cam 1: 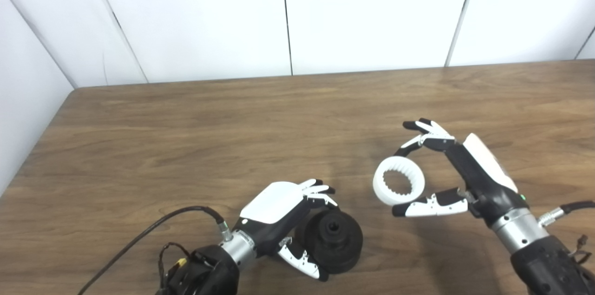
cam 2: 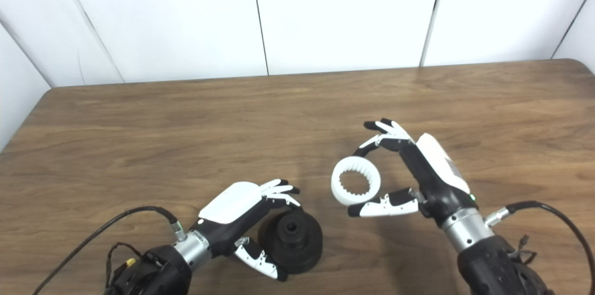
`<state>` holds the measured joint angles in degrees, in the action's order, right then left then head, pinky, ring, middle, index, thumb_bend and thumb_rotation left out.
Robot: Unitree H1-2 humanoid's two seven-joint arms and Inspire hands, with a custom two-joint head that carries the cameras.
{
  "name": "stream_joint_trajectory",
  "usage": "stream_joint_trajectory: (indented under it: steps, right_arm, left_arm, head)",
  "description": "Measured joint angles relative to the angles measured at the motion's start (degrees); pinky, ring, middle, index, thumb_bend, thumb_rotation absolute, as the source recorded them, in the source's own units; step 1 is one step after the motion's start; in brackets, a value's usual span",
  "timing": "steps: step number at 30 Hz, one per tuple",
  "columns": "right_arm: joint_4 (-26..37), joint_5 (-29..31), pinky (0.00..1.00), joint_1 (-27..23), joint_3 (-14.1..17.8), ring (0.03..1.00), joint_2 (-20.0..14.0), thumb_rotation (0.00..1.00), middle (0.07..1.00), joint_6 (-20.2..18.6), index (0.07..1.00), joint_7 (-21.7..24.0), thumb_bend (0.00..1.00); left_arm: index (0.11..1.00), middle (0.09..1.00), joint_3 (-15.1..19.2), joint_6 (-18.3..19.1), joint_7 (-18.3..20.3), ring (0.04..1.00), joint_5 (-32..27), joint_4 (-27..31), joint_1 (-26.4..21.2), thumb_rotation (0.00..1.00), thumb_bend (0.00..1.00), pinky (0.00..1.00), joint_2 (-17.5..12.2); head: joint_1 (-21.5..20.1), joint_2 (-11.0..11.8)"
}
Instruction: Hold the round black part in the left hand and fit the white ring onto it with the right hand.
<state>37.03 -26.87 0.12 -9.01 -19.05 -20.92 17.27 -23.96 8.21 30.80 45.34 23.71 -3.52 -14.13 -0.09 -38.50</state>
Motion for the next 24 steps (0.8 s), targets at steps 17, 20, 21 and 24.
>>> stream_joint_trajectory:
  steps: [17, 20, 21, 24]
  right_arm:
    - [-0.92, -3.92, 0.94, -0.17, -7.34, 0.962, 1.64, 0.16, 0.885, 1.18, 0.491, 2.46, 0.52]
    - [-1.65, -4.02, 0.92, -0.21, -7.55, 0.961, 1.89, 0.16, 0.884, 1.20, 0.490, 2.64, 0.52]
    - [-1.66, -4.01, 0.92, -0.21, -7.56, 0.961, 1.90, 0.16, 0.885, 1.21, 0.491, 2.72, 0.52]
    - [-1.69, -4.13, 0.91, -0.27, -8.06, 0.964, 1.93, 0.16, 0.887, 1.25, 0.491, 3.07, 0.52]
  left_arm:
    - [0.686, 0.915, -0.18, 0.18, 0.03, 0.968, 0.14, -0.04, -0.15, 0.25, 0.88, 0.86, 0.26]
    - [0.686, 0.915, -0.18, 0.17, -0.06, 0.967, 0.14, -0.04, -0.15, 0.25, 0.88, 0.86, 0.28]
    - [0.688, 0.917, -0.17, 0.17, -0.06, 0.970, 0.14, -0.04, -0.15, 0.25, 0.88, 0.86, 0.28]
    - [0.689, 0.918, -0.18, 0.18, -0.01, 0.971, 0.13, -0.05, -0.14, 0.25, 0.87, 0.87, 0.28]
  head:
    - [0.26, -0.18]
    - [0.26, -0.18]
    - [0.26, -0.18]
    - [0.18, -0.09]
